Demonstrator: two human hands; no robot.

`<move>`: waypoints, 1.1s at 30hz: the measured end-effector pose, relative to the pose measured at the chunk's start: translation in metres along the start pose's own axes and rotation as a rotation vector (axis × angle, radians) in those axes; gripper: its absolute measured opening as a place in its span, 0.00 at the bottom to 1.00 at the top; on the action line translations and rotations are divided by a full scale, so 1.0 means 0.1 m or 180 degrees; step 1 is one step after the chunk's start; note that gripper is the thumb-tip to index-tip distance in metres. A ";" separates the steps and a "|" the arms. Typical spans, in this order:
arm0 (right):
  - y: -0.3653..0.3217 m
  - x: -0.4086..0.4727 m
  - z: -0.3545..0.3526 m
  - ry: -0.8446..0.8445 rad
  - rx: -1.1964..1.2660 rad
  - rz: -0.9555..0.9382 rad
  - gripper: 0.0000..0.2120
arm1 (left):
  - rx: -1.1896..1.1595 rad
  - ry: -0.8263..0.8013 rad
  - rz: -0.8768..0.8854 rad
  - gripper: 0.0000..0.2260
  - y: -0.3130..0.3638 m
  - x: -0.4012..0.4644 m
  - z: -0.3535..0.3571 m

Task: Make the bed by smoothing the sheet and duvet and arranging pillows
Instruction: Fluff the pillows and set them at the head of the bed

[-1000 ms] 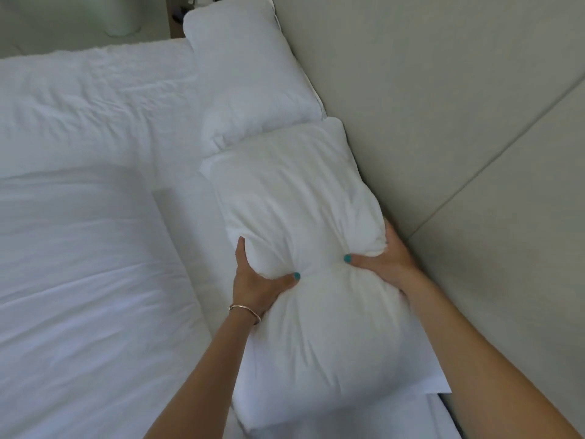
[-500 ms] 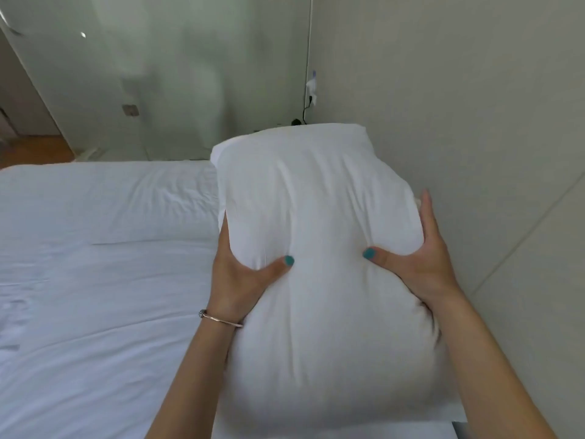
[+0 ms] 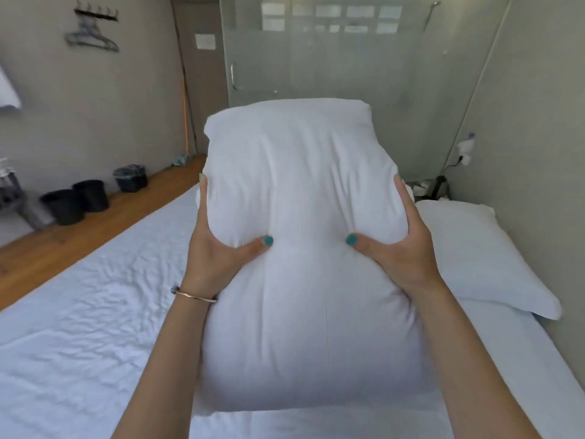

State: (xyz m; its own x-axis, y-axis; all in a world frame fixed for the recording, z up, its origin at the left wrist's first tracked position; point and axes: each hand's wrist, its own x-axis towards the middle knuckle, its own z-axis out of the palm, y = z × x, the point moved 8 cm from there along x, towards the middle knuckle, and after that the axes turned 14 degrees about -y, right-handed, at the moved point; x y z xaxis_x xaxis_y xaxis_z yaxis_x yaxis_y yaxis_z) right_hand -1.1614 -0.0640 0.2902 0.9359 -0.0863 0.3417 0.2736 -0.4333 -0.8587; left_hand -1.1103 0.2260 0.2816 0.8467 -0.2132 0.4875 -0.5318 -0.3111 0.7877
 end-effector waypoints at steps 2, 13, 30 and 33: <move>-0.08 0.21 0.69 -0.0216 0.0066 0.0080 0.56 | 0.0213 0.0077 -0.0200 0.57 -0.34 -0.04 -0.59; 0.96 0.39 3.73 -0.1137 -0.0399 0.1174 0.51 | 0.0321 0.0027 -0.1752 0.52 -3.01 -0.94 -2.07; 2.76 -0.64 5.53 -0.3184 -0.2529 0.0744 0.28 | 0.2437 -0.1572 -0.3064 0.29 -4.69 -2.30 -0.49; 3.05 -0.54 5.68 -0.3968 -0.2960 0.1266 0.28 | 0.2453 -0.2057 -0.3413 0.30 -5.03 -2.30 -0.45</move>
State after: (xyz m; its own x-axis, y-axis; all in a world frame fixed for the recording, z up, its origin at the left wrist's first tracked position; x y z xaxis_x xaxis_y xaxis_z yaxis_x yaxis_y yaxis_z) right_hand -1.0023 0.3182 -0.2074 0.6270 0.2273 -0.7451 0.1923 -0.9720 -0.1347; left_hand -1.0369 0.4736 -0.2100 0.7890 0.1294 -0.6006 0.2797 -0.9460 0.1637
